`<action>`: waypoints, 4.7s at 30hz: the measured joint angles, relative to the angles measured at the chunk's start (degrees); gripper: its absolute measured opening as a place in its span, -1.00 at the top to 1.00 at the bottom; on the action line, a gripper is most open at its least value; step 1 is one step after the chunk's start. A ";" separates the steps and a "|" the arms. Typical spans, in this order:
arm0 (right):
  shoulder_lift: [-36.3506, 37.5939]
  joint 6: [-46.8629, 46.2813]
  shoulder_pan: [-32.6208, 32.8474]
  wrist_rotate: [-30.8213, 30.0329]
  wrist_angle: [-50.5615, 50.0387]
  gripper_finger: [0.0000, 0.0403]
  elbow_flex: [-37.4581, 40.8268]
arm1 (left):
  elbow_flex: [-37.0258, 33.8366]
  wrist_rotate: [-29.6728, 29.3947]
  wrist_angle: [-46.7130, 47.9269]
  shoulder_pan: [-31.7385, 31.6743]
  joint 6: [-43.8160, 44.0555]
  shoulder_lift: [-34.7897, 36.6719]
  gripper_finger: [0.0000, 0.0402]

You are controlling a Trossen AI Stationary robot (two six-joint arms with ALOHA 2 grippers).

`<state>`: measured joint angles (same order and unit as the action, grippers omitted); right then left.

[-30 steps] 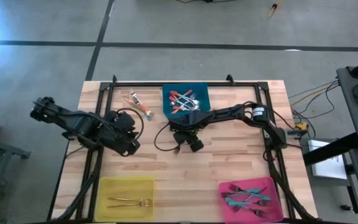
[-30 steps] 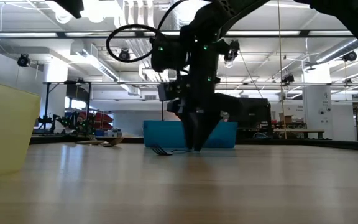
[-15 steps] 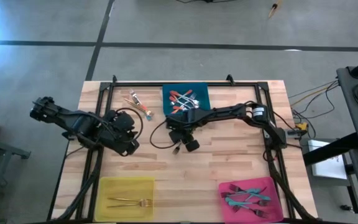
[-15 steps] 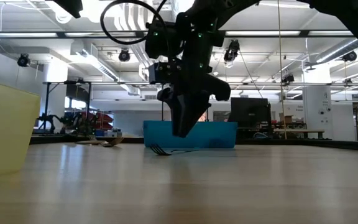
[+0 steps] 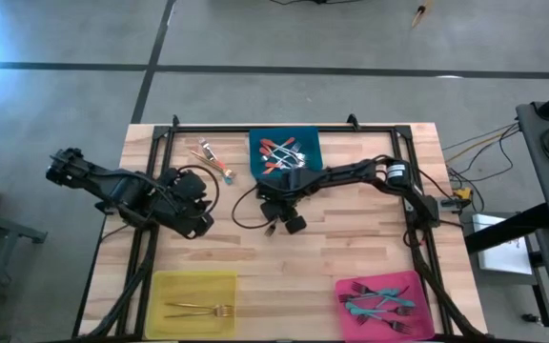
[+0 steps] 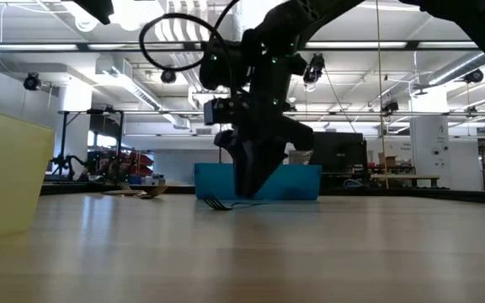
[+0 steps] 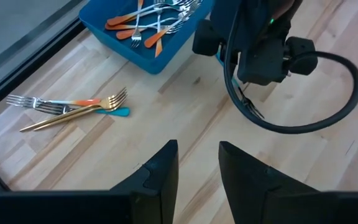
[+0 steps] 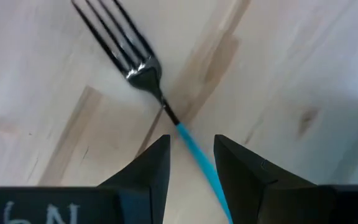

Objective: Sort silverware by color (type)
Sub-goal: Put the blue fork into the pink bin, then put the gold fork into the yellow bin

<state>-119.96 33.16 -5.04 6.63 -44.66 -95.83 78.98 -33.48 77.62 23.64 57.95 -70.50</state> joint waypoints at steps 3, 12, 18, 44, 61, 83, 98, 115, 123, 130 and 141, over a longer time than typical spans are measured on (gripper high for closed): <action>0.00 -0.14 0.00 -0.02 0.71 0.42 1.90 | 0.00 -0.04 0.00 0.00 0.00 0.00 0.51; 0.17 -7.55 -0.20 0.18 3.92 0.77 4.19 | 0.00 -0.52 -0.02 0.00 0.00 -0.13 0.51; 0.25 -16.55 -0.22 0.00 4.17 0.95 4.18 | 0.00 -1.15 -0.02 0.02 0.07 -0.13 0.51; 33.22 -71.48 34.42 0.90 -10.34 0.96 16.55 | -0.04 -0.92 3.58 6.95 -2.62 0.83 0.51; 33.68 -108.81 56.67 0.16 -3.21 0.89 33.24 | -0.04 -1.90 3.17 7.50 -4.55 3.28 0.51; 33.83 -97.78 49.63 2.01 -3.75 0.48 26.60 | -2.49 7.59 2.38 -2.85 -18.37 3.15 0.51; 42.58 -92.45 38.73 -6.71 -16.98 0.56 25.74 | -27.26 30.95 -26.79 -43.22 -60.65 2.93 0.52; 52.15 -69.82 28.31 -26.32 -19.84 0.58 25.74 | -30.82 35.70 -42.75 -60.05 -95.53 -6.49 0.56; 52.39 -64.60 22.09 -26.19 -19.89 0.56 25.74 | -30.45 35.68 -42.12 -62.60 -98.43 -16.07 0.56; 52.41 -62.35 19.24 -26.16 -19.85 0.58 25.74 | -27.00 35.68 -41.72 -64.49 -98.72 -19.50 0.56; 52.40 -62.39 18.32 -26.14 -19.85 0.57 25.74 | -23.06 35.57 -36.70 -67.65 -101.44 -24.92 0.56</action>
<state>-67.56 -29.23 13.28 -19.51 -64.51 -70.08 55.92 2.09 40.93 -44.01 -43.48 -95.42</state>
